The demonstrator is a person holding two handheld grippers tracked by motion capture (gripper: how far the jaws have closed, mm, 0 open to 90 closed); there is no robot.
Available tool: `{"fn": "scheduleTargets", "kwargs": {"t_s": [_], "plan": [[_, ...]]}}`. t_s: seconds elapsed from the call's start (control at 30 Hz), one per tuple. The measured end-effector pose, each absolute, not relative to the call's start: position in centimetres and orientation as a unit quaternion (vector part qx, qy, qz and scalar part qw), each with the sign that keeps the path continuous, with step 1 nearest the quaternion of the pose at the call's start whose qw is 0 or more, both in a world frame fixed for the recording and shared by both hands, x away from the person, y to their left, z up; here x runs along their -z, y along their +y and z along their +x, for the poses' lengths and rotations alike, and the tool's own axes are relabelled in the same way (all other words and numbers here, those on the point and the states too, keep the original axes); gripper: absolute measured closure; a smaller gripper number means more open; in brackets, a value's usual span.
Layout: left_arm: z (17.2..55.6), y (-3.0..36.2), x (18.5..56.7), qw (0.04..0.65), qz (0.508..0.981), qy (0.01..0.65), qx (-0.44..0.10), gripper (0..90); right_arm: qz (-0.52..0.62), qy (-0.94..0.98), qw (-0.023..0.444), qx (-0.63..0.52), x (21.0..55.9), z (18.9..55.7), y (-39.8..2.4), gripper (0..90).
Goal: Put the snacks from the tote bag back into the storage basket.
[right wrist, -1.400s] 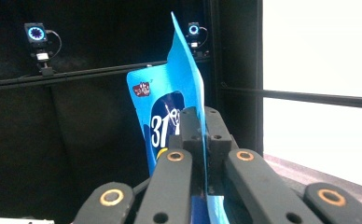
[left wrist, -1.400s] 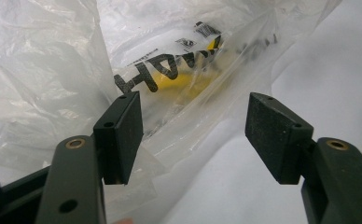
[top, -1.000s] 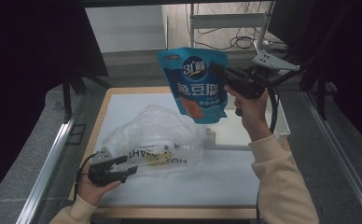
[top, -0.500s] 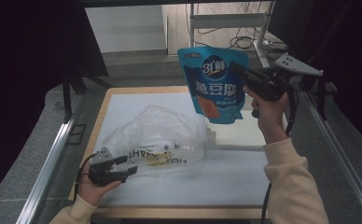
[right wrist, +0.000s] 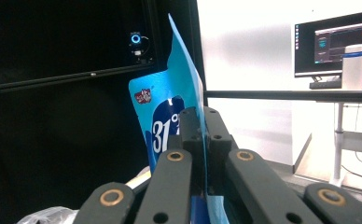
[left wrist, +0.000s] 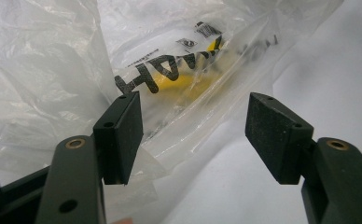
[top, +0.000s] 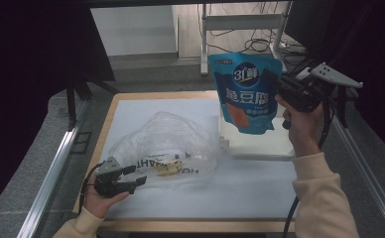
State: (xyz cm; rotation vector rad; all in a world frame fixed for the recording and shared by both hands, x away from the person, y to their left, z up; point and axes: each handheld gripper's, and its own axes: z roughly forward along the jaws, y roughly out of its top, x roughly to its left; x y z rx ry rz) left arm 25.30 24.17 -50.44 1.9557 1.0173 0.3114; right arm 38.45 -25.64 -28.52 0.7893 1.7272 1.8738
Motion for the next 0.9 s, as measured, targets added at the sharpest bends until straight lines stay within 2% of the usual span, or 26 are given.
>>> {"fn": "scheduleTargets", "kwargs": {"t_s": [0.9], "plan": [[25.3, 24.2, 50.4, 0.443, 0.787, 0.411, -0.123, 37.0, 0.324, 0.636, 0.243, -0.656, 30.7, 40.7, -26.8, 88.9]]}}
